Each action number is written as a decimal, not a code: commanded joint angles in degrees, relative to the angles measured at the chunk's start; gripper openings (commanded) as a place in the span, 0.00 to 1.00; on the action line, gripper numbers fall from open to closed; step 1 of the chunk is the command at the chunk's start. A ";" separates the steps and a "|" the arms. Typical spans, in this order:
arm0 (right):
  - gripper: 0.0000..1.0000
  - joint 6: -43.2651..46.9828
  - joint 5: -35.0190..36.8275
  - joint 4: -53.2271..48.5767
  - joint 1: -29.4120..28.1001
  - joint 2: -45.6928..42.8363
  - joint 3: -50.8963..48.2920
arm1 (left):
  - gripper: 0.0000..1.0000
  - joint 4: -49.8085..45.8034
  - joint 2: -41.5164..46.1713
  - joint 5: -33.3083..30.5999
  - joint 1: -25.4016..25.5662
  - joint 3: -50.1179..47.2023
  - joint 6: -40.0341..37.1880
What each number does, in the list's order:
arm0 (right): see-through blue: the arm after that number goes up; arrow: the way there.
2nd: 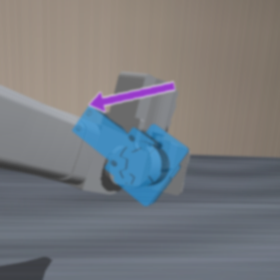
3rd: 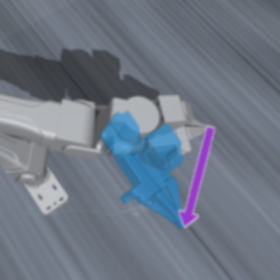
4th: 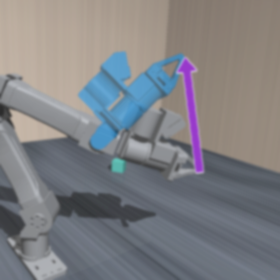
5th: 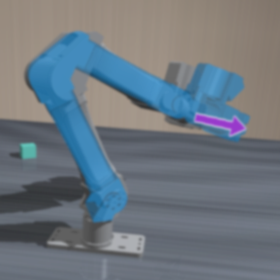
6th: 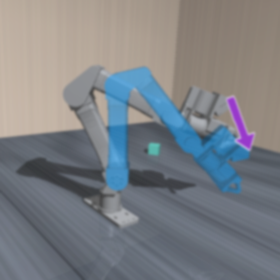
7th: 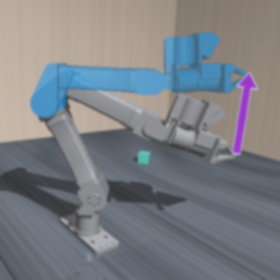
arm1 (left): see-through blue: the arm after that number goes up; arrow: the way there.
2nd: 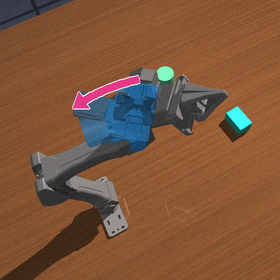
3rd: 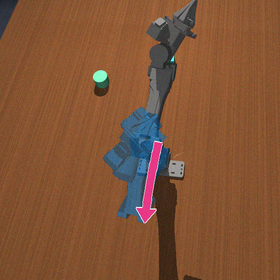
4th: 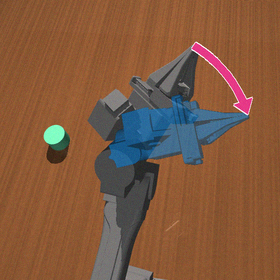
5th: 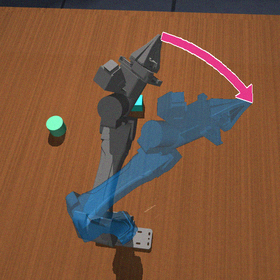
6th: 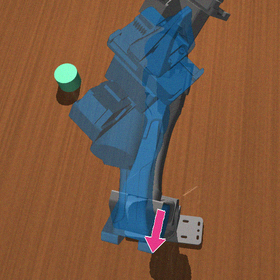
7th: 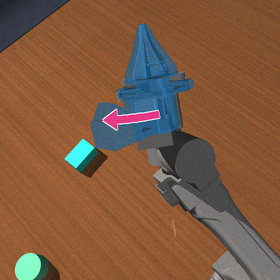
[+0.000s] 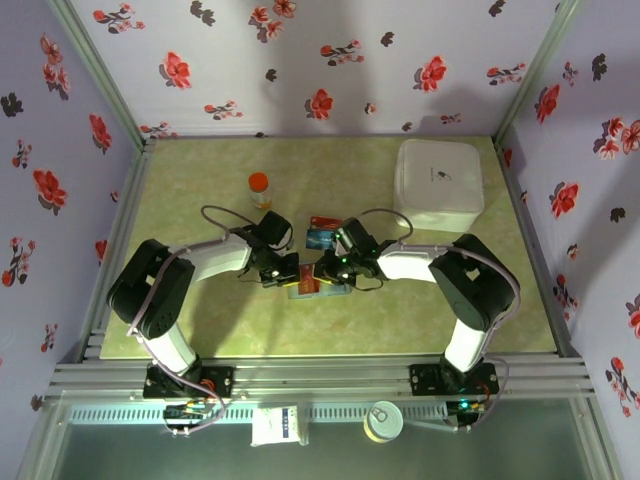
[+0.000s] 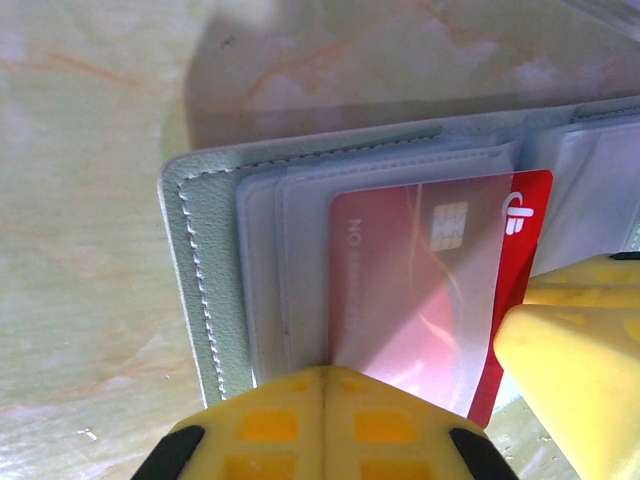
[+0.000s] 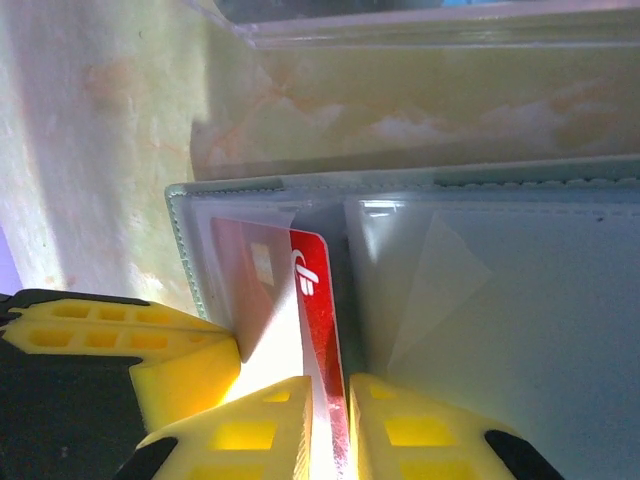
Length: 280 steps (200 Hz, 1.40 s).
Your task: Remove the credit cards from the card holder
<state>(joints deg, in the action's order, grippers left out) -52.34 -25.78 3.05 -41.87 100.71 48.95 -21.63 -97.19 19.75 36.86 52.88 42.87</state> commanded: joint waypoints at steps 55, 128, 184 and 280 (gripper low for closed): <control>0.12 -1.20 -1.55 3.46 0.69 -1.21 -1.60 | 0.00 -3.50 -1.77 -1.12 -0.35 0.90 -1.39; 0.10 0.47 -0.38 0.65 1.70 -2.90 -2.28 | 0.00 -4.48 -1.95 -1.21 -0.48 1.52 -2.04; 0.08 4.98 3.24 -8.70 2.67 -5.58 -0.50 | 0.00 -4.84 -1.60 -1.64 -0.83 1.43 -2.23; 0.08 9.77 10.36 -19.10 1.44 -8.41 3.55 | 0.00 -5.55 -1.33 -1.80 -1.02 2.40 -2.63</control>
<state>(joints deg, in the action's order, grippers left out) -44.66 -19.09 -11.55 -39.81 93.65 50.63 -24.16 -97.67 19.49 36.36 54.19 41.56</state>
